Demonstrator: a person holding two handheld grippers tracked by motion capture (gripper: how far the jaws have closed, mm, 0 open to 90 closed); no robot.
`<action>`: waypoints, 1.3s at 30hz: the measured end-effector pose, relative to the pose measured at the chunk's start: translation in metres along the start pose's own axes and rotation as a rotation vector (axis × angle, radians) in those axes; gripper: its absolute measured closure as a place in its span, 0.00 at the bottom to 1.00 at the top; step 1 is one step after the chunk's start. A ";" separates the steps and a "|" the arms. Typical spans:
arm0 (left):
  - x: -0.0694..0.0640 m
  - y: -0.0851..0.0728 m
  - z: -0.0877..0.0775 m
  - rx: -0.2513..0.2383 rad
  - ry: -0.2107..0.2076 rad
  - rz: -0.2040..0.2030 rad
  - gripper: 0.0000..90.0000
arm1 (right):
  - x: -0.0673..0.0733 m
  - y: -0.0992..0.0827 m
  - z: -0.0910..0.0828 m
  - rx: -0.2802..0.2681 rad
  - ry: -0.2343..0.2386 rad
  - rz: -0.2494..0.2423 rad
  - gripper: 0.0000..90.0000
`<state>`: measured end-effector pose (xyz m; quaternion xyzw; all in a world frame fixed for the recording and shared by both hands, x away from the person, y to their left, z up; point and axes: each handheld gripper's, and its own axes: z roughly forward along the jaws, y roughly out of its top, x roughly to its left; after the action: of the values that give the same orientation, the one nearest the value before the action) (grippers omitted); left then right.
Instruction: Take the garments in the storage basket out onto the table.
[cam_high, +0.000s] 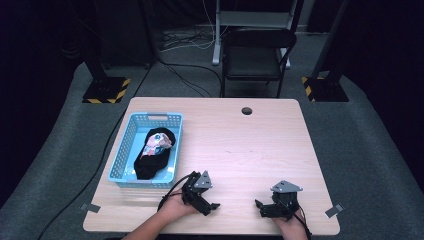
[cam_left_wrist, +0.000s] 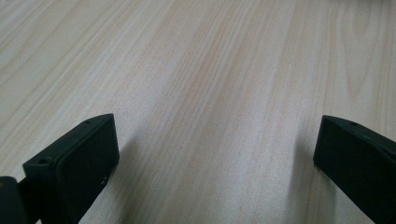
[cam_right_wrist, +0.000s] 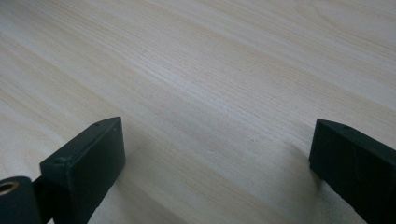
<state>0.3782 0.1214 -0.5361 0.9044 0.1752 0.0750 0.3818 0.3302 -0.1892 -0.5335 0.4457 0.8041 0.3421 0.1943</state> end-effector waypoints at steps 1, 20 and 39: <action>0.000 0.000 0.000 0.000 0.000 0.000 0.00 | 0.000 0.000 0.000 0.000 0.000 0.000 0.03; 0.000 0.001 0.000 0.011 0.002 -0.002 0.00 | 0.000 0.000 0.000 0.000 0.002 0.001 0.03; -0.012 0.015 -0.012 -0.015 -0.050 0.015 0.06 | 0.000 0.000 0.000 -0.001 0.003 -0.003 0.03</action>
<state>0.3680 0.1146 -0.5169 0.9044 0.1581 0.0565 0.3924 0.3302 -0.1891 -0.5334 0.4441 0.8048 0.3427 0.1939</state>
